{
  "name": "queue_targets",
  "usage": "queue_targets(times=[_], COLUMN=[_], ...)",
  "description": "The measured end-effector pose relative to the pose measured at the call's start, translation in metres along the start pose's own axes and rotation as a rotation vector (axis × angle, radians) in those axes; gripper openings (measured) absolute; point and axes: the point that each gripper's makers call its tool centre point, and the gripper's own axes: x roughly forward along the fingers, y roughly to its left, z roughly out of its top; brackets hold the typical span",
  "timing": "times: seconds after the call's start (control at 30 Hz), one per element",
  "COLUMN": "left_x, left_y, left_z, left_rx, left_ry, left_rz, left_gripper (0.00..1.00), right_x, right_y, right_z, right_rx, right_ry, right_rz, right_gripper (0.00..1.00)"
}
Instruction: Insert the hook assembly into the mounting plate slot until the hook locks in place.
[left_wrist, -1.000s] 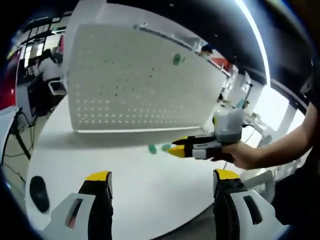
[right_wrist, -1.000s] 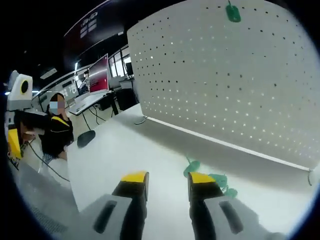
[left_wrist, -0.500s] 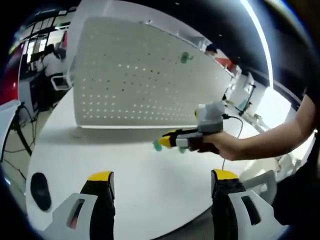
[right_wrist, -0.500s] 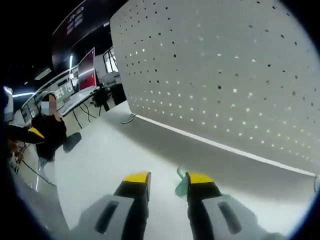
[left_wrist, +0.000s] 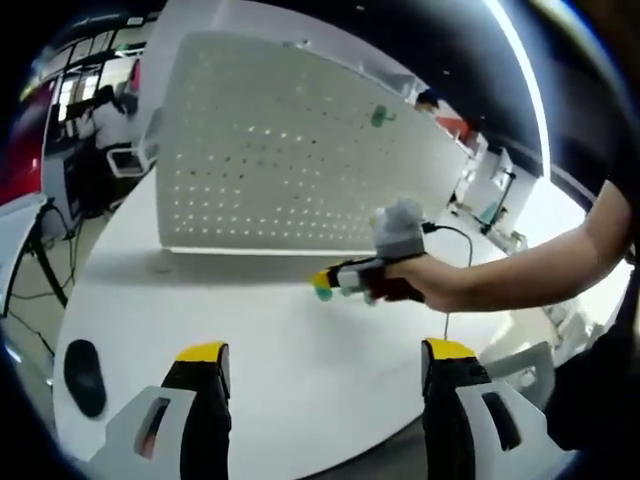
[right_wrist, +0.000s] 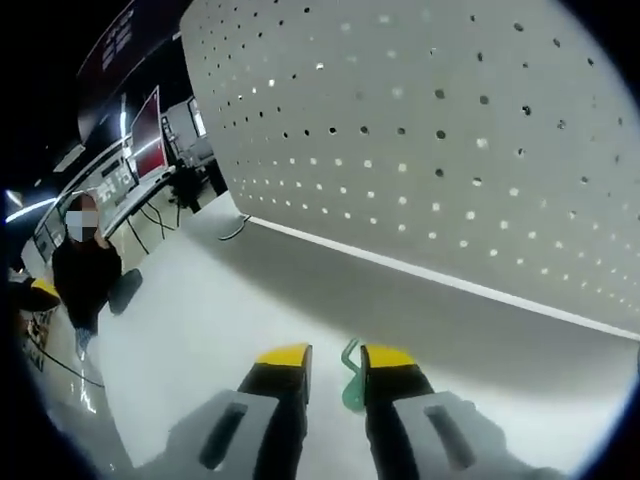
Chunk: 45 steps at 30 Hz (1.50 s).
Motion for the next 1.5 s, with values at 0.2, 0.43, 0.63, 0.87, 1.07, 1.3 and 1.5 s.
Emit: queue_targets(times=[0.2,0.43,0.63,0.87,1.07,1.3,1.5], left_x=[0.0,0.001,0.002,0.0,0.0,0.002,0.002], left_y=[0.0,0.002,-0.002,-0.005,-0.007,-0.009,-0.014], left_z=[-0.001,-0.001,0.003,0.006,0.009,0.028,0.04], left_rx=[-0.009,-0.009,-0.012,-0.006,0.011,0.025,0.041], left_ry=[-0.003,-0.006,-0.019,-0.024,-0.019,-0.043,-0.059], left_rz=[0.001,0.009,-0.003,-0.007,-0.018,-0.033,-0.037], left_gripper=[0.78,0.79,0.8,0.8,0.8,0.81,0.81], right_x=[0.004,0.002,-0.003,-0.017,-0.034,-0.061,-0.092], right_y=[-0.008,-0.002,0.003,0.013,0.018,0.018,0.033], right_z=[-0.002,0.003,0.007,0.019,0.033,0.039,0.054], right_rx=[-0.015,-0.034,-0.033,-0.054,-0.004,0.052,0.092], right_ry=[0.037,0.016,0.0,-0.04,-0.088,-0.134,-0.216], right_rz=[-0.023,-0.002,0.009,0.03,0.049,0.047,0.074], right_gripper=[0.09,0.01,0.0,0.0,0.0,0.0,0.0])
